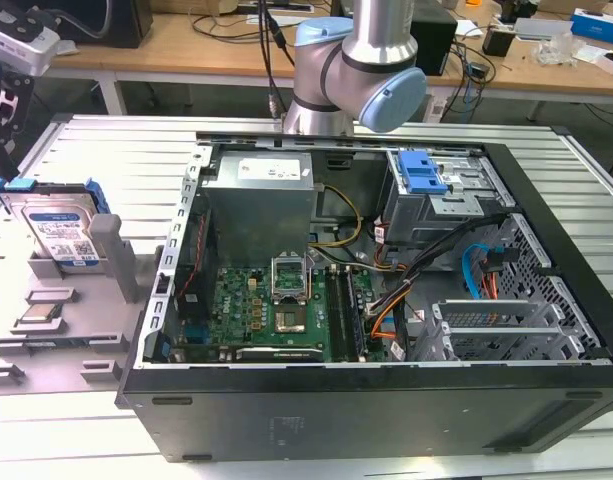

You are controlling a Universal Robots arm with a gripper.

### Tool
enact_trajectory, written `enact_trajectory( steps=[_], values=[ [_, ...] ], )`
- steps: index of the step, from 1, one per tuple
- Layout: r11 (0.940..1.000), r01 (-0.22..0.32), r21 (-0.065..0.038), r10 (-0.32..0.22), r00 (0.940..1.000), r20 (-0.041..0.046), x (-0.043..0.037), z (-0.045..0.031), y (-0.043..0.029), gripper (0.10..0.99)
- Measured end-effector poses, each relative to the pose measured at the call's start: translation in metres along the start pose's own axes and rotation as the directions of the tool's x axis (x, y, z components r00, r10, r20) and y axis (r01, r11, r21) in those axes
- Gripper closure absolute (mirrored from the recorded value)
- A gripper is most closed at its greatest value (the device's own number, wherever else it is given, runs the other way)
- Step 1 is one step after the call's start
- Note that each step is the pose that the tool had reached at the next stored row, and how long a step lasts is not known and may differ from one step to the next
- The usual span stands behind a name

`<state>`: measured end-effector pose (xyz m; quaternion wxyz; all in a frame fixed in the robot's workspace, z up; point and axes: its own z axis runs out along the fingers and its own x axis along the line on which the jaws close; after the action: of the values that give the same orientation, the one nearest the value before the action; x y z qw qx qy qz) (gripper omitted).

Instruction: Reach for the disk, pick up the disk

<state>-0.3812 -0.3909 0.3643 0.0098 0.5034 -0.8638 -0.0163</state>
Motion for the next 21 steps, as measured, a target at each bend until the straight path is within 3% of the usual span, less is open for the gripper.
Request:
enact_trajectory(
  steps=[13,21],
  values=[
    [0.9962,0.087,0.0,-0.087,0.9962,-0.0033,0.0,0.0,0.0,0.98],
    [0.99,0.141,0.0,-0.141,0.99,-0.0053,0.0,0.0,0.0,0.98]
  ],
)
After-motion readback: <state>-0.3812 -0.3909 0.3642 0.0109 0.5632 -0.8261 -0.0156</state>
